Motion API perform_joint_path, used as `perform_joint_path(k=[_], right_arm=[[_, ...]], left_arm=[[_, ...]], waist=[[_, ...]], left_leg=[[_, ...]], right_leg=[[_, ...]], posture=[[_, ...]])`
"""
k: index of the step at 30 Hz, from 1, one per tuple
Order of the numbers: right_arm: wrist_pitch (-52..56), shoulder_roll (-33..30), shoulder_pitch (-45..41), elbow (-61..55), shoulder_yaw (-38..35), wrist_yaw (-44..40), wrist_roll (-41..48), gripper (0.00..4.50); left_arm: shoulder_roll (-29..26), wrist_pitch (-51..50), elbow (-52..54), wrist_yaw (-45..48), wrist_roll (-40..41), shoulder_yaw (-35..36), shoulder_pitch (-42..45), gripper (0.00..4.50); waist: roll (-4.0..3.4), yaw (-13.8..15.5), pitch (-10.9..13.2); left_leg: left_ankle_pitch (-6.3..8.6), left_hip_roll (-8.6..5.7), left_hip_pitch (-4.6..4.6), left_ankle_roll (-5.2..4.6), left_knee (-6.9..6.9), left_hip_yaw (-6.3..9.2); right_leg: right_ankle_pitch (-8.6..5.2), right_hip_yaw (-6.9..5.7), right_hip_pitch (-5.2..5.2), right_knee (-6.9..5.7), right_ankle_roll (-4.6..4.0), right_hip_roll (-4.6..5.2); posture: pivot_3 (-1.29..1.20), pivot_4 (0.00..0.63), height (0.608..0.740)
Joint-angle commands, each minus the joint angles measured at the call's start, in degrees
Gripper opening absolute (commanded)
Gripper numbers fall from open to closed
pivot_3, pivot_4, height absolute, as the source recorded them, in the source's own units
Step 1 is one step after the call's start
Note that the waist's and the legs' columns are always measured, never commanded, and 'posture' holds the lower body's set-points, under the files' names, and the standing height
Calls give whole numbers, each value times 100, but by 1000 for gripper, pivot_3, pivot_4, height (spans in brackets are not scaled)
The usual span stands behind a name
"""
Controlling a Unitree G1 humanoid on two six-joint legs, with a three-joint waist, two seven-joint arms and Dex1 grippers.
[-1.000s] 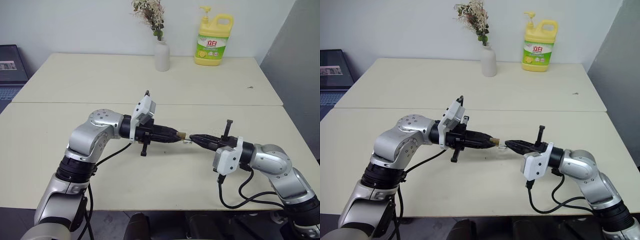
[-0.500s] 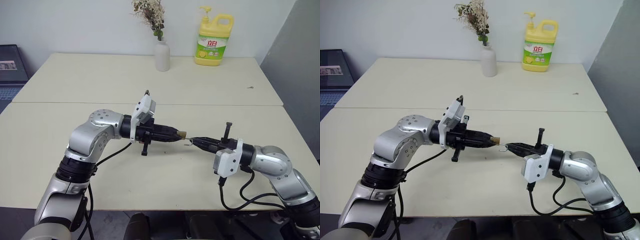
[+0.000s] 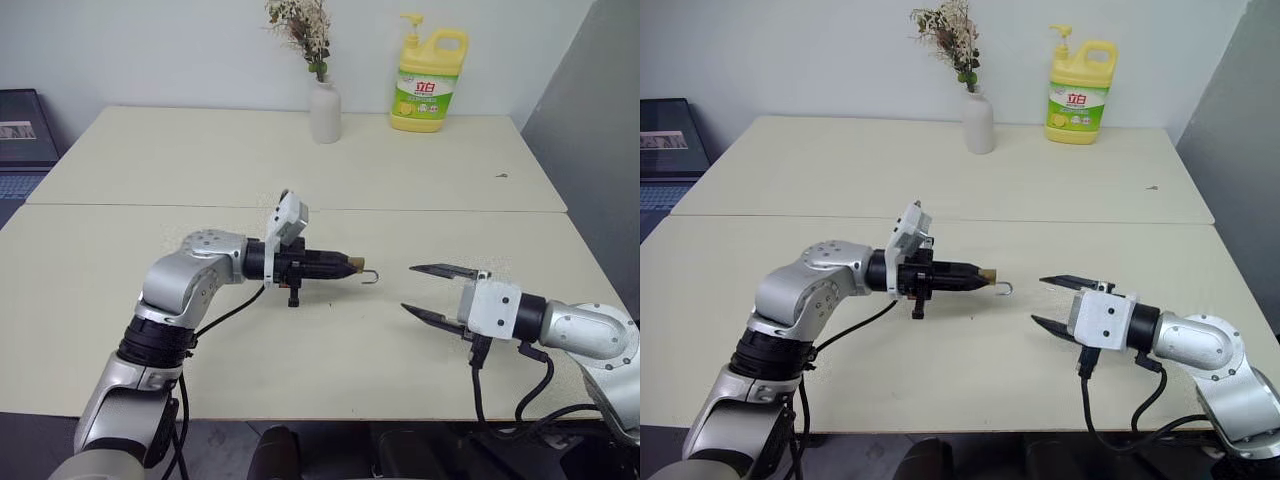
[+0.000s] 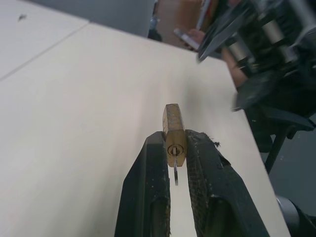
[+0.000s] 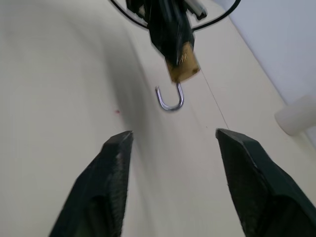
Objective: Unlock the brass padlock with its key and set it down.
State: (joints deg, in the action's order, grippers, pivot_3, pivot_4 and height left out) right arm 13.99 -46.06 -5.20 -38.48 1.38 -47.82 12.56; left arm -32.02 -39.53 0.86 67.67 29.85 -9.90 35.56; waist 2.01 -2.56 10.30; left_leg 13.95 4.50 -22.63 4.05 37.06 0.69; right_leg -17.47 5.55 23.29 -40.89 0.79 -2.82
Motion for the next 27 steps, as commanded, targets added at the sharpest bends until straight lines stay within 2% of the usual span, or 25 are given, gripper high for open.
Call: perform_joint_path(k=[1,2,10,21,22,27], right_arm=[[445,15,-144,-393,-33,46,294,4250],[501,10,-157,-418,-36,52,309,4498],[455,-51,-191,-327,480,-19,-117,4500],[488,-98,-137,-245,632,-168,-252,4500],[504,-103,-137,-248,633,-176,-247,4500],[554,-138,-121,-272,606,-232,-228,4500]], left_arm=[[56,-43,4,-76,-80,-88,13,165],[59,-45,1,-78,-84,-89,14,165],[402,208,-422,-489,-613,-362,-311,165],[735,212,-895,-756,-900,-398,-288,165],[745,171,-931,-742,-882,-385,-278,892],[657,289,-1036,-730,-907,-256,-191,2354]], waist=[[0,12,0],[0,14,0],[0,13,0],[0,19,0],[0,16,0],[0,17,0]], left_leg=[[0,0,-1,0,0,2],[0,-1,-3,0,0,3],[0,-2,-4,-1,0,4],[0,-3,-6,-1,0,8],[0,-3,-6,-1,0,8],[0,-3,-6,-1,0,9]], right_leg=[[0,-2,0,0,0,0],[0,-3,0,2,0,0],[0,-3,1,5,0,0],[0,-6,1,4,0,0],[0,-6,1,4,0,0],[0,-7,0,4,0,0]], posture=[[0,150,740],[0,150,740],[0,150,740],[0,150,740],[0,150,740],[0,150,740]])
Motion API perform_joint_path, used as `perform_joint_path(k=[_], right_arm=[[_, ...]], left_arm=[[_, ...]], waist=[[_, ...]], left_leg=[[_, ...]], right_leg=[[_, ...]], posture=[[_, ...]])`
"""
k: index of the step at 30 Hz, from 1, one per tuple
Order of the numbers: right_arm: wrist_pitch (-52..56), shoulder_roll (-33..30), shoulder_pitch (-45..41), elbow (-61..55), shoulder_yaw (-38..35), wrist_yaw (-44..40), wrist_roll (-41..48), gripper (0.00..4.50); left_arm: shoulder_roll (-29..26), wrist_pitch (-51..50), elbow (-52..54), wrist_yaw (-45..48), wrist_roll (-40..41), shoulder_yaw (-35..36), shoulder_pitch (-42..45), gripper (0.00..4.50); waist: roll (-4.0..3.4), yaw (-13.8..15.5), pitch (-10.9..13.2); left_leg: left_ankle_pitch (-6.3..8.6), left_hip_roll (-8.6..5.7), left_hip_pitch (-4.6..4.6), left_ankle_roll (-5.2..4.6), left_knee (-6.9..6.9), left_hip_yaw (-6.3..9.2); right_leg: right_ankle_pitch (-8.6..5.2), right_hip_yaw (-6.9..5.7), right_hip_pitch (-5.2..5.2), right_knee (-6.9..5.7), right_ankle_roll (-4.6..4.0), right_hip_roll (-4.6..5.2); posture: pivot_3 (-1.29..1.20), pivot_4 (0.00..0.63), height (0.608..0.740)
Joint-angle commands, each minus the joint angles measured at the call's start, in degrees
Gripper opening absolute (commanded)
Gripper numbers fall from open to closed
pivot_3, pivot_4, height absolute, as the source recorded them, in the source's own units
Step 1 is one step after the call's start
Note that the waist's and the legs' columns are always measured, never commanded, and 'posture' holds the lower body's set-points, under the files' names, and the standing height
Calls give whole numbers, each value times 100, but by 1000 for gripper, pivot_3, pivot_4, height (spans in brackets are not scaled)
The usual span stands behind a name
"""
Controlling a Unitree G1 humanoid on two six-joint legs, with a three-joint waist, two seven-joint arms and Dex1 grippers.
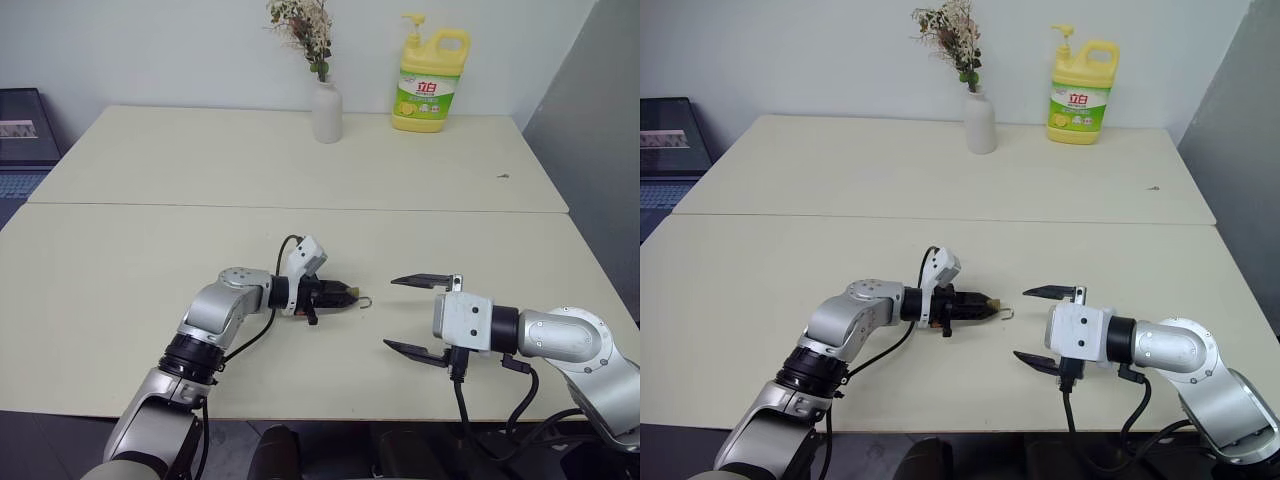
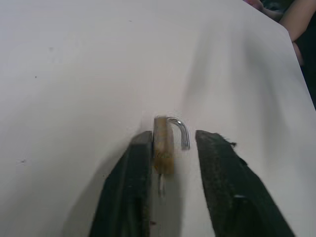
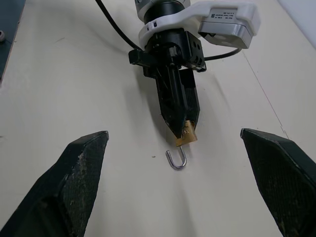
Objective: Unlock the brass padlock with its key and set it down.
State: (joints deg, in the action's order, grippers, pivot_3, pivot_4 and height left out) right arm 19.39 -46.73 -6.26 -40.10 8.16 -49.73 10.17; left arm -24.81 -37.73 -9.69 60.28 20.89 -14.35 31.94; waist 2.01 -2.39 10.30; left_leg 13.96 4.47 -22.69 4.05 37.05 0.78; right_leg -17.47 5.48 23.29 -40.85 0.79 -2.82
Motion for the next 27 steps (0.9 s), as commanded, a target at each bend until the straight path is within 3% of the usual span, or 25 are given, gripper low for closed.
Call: perform_joint_path(k=[1,2,10,19,27], right_arm=[[32,-89,-2,-125,-85,-60,21,4500],[50,-96,4,-130,-99,-66,33,4500],[156,-177,133,-144,-142,-93,58,4500],[353,179,438,82,-481,280,217,4500],[128,269,464,472,-519,176,291,4500]], left_arm=[[-112,167,-7,0,-14,268,211,2676],[-145,160,-61,-13,37,385,282,2953],[-615,1044,408,95,6,984,391,2953],[-1939,2122,1749,379,-391,1286,-1016,2953],[-2236,1896,2405,317,-75,1682,-1834,2953]], waist=[[0,0,0],[0,0,0],[0,0,0],[0,-51,0],[0,-33,1]], left_leg=[[0,0,0,0,0,0],[0,0,0,0,0,1],[0,0,-1,0,-1,0],[0,7,2,1,-7,-1],[0,6,0,1,-5,-7]], right_leg=[[0,0,0,0,0,0],[0,-1,0,0,0,0],[0,-1,0,5,0,1],[-2,4,1,8,-2,2],[-2,2,1,9,-1,8]], posture=[[0,150,740],[0,150,740],[0,150,740],[0,150,740],[0,150,740]])
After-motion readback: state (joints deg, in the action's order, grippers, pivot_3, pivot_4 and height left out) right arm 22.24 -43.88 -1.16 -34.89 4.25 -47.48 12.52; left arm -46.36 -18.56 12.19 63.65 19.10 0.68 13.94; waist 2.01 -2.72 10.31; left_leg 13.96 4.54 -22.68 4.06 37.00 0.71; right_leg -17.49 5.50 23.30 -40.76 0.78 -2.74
